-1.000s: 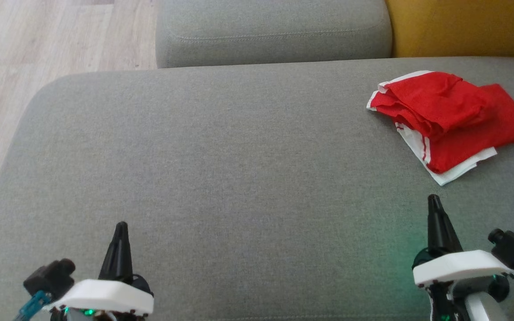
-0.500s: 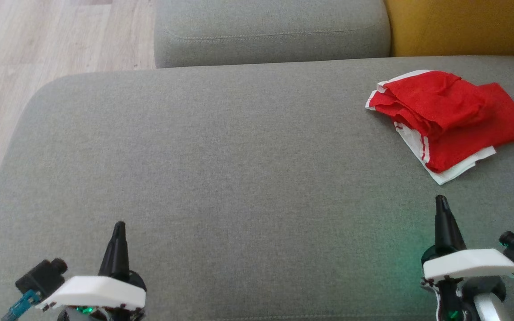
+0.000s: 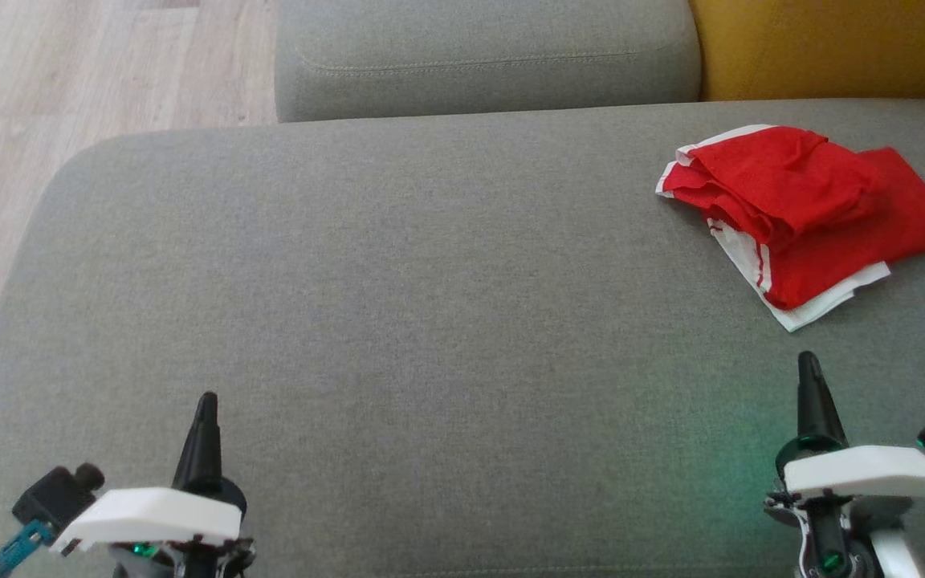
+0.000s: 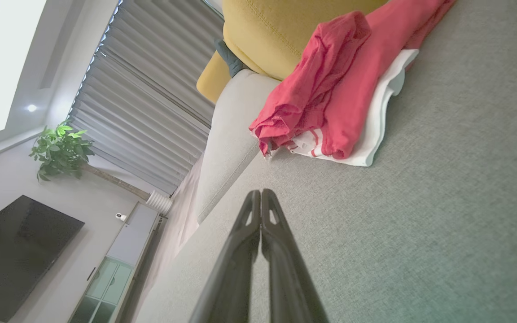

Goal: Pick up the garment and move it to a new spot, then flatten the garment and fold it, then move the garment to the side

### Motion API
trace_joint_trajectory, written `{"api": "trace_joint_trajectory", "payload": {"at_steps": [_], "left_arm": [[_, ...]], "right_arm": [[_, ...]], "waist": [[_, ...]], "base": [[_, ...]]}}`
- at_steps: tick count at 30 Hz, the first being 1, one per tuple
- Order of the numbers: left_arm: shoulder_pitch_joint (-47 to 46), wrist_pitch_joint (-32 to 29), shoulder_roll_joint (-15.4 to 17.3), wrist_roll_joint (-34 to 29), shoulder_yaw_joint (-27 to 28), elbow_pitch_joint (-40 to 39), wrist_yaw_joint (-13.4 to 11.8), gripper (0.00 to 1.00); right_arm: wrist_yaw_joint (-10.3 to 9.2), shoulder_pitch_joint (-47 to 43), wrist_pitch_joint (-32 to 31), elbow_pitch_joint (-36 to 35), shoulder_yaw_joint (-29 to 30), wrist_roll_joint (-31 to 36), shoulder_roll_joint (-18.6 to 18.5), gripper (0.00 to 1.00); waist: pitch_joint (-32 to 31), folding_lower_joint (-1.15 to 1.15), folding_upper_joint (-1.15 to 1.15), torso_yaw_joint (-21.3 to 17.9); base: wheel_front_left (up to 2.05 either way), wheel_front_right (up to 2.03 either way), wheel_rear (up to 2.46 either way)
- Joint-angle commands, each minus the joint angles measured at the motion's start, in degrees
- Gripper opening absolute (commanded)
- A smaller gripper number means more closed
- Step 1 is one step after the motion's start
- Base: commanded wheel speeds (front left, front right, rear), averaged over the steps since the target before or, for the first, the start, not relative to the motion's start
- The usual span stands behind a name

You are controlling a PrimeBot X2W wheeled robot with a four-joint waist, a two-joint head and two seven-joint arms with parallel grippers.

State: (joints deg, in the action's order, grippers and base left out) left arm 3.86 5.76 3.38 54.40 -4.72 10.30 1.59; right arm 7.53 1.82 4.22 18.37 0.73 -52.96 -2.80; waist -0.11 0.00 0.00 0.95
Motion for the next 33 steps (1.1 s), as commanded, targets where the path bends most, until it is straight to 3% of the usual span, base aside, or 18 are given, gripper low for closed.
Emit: {"api": "trace_joint_trajectory", "payload": {"at_steps": [1,33], "left_arm": [[-3.4,-0.3,1.0,1.6,1.8,-1.5,0.5,0.00],[-6.8,-5.5,1.2,21.7,5.3,1.2,3.3,0.00]], "right_arm": [[-0.02,3.3,-0.4,-2.2,-0.1,-1.8,-0.6,0.00],[-0.03,3.8,-5.5,-3.3,2.6,-21.7,-0.6,0.00]], "waist": [[0.0,0.00,0.00,0.0],[0.2,0.00,0.00,-0.5]], "base": [[0.00,0.00,0.00],[0.00,0.00,0.00]]}}
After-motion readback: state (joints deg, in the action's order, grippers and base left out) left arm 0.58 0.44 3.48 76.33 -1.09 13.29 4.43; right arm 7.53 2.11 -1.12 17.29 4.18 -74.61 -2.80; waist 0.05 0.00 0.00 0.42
